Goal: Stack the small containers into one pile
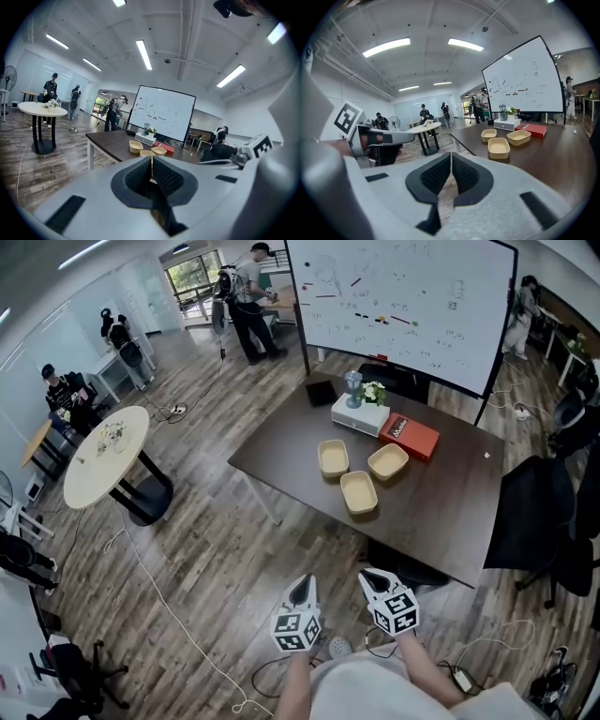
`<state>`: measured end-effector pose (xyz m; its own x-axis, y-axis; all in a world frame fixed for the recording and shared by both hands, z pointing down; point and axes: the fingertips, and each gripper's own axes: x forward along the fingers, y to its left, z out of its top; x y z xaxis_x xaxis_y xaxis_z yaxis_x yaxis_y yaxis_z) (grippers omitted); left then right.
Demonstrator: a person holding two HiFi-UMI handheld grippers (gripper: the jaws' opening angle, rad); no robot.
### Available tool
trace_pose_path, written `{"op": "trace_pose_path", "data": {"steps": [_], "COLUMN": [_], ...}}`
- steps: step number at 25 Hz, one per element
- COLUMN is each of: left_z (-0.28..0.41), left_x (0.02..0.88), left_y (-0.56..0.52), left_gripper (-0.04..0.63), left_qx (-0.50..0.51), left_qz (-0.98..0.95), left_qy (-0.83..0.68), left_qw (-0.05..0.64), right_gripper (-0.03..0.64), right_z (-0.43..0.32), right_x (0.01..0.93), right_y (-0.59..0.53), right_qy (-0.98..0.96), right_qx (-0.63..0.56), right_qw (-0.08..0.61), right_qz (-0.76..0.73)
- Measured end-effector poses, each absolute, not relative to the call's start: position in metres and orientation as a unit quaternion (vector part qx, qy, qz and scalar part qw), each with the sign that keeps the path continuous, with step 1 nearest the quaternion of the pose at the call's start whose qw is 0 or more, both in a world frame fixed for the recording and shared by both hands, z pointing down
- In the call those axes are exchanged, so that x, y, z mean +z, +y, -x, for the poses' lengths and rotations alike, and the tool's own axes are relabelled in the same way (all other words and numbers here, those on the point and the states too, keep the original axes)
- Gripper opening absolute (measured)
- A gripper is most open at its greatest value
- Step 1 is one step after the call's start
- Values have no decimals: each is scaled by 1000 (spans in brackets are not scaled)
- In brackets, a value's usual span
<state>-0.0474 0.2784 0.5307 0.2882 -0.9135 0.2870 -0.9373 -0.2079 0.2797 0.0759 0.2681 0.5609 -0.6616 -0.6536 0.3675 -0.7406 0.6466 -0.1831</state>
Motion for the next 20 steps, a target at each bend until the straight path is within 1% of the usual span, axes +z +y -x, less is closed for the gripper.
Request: {"op": "trace_pose_path", "data": {"steps": [5, 14, 20], "left_z": [82, 117, 137], "left_x": [537, 542, 543], "left_y": [288, 298, 282], "left_gripper": [8, 8, 6], "left_qx": [20, 18, 19], "left_qz": [-767, -757, -748], "left_qy": [-605, -615, -628], "left_qw": [213, 217, 216], "right_gripper": [18, 20, 26], "right_z": [-35, -13, 2], "right_x": [560, 565, 568], "right_y": [277, 263, 236], "right_qy": [-907, -906, -912], "right_qx": [146, 150, 152], "right_qw": [150, 155, 152], "right_qz": [-366, -363, -350]}}
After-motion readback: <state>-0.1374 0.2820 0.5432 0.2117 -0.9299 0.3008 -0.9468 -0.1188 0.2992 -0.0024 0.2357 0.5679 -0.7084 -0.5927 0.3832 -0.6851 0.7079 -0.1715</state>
